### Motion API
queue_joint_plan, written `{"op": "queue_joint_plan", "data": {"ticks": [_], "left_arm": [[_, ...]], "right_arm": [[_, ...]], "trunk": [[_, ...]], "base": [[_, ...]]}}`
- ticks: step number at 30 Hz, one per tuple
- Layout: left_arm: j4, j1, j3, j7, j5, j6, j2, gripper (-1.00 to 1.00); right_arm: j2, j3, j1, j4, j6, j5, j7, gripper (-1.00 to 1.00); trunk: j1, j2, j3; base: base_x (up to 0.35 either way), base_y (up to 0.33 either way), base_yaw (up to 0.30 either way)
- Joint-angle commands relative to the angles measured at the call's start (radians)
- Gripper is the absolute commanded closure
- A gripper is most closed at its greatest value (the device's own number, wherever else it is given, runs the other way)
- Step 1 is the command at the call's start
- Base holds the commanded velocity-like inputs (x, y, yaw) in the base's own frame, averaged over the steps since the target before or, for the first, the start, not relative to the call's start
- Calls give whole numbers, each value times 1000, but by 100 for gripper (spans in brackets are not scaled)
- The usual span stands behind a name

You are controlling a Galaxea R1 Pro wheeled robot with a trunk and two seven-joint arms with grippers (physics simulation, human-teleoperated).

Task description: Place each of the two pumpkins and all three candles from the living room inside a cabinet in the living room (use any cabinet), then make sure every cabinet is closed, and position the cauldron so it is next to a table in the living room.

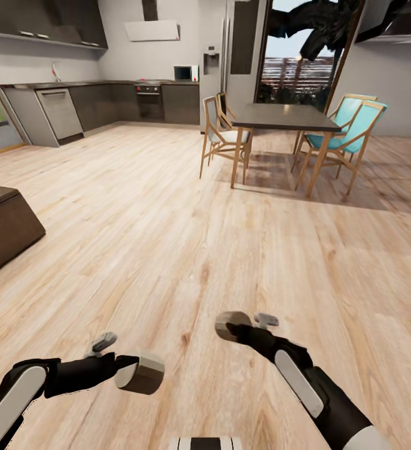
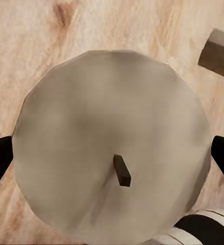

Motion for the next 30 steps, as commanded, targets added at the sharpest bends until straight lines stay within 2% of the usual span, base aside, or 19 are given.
{"op": "queue_joint_plan", "data": {"ticks": [1,2,5,6,13,19,26,30], "left_arm": [[-1,0,16,26,11,1,0,100],[-1,0,28,39,11,1,1,100],[-1,0,52,52,9,2,3,100],[-1,0,54,53,9,1,3,100],[-1,0,58,54,18,3,3,100],[-1,0,58,53,22,3,3,100],[-2,0,61,49,23,4,4,100],[-3,0,62,47,23,4,4,100]], "right_arm": [[-3,1,3,-70,40,-19,-11,100],[-4,1,5,-113,71,-44,-11,100],[-4,1,7,-153,108,-101,-12,100],[-3,1,7,-151,110,-106,-11,100],[-3,1,7,-150,114,-118,-11,100],[-3,0,7,-147,114,-158,-12,100],[-3,0,7,-144,114,-159,-12,100],[-1,0,7,-144,114,-159,-14,100]], "trunk": [[0,0,3],[-1,0,7],[-2,1,18],[-3,1,22],[-6,3,49],[-9,4,73],[-12,6,100],[-12,6,100]], "base": [[0,0,0],[0,0,0],[0,0,0],[0,0,0],[0,0,0],[0,0,0],[0,0,22],[0,0,229]]}}
